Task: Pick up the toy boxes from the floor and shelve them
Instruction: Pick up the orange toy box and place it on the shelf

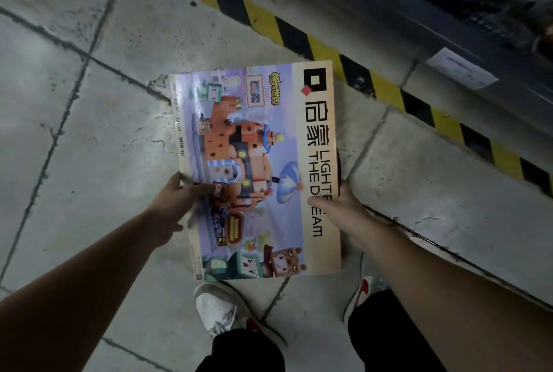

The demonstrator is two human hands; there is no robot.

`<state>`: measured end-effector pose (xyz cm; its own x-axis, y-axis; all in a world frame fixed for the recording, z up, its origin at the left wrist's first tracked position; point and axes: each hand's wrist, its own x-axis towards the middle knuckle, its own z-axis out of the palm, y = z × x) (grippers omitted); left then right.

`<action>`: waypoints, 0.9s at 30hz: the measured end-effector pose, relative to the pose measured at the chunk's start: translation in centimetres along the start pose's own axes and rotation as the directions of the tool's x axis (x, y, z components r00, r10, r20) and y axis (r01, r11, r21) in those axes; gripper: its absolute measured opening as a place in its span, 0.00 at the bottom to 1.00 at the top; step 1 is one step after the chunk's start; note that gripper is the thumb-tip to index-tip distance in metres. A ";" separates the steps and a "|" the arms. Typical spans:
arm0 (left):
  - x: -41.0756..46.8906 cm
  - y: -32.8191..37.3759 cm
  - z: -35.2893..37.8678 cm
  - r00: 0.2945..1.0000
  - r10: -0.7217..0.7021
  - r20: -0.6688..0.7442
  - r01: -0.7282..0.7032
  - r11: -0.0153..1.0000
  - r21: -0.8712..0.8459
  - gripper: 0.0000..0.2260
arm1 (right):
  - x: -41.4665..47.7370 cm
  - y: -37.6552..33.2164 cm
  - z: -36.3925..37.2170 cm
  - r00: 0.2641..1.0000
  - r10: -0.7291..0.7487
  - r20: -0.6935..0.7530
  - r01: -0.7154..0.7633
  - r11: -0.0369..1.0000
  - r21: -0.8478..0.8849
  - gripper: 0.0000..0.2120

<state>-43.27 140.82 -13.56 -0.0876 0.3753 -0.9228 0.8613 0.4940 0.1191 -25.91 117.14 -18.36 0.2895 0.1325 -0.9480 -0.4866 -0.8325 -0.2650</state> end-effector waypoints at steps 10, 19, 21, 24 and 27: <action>-0.1 -0.2 -0.4 1.000 0.029 -0.009 -0.030 0.990 -0.138 0.11 | -2.2 -0.6 0.9 0.994 -0.024 -0.107 0.037 0.991 0.129 0.24; -5.8 1.5 -3.5 0.998 0.060 0.005 -0.058 0.983 -0.174 0.13 | -9.3 -4.0 -0.7 0.962 -0.199 -0.189 0.224 0.966 0.125 0.26; -8.1 2.4 -4.4 0.997 0.077 0.008 -0.074 0.980 -0.187 0.14 | -11.6 -5.7 -1.6 0.944 -0.255 -0.209 0.282 0.953 0.111 0.27; -12.2 3.9 -5.7 0.994 0.108 -0.004 -0.106 0.971 -0.216 0.14 | -16.0 -8.4 -3.6 0.911 -0.338 -0.236 0.365 0.928 0.080 0.27; -16.4 5.5 -7.1 0.988 0.153 -0.007 -0.150 0.962 -0.230 0.16 | -21.0 -11.2 -5.5 0.878 -0.406 -0.255 0.428 0.903 0.036 0.27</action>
<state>-40.63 142.96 4.79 0.0416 0.4514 -0.8913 0.7263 0.5989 0.3373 -22.00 120.68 5.46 0.6617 0.3170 -0.6795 -0.3449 -0.6760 -0.6512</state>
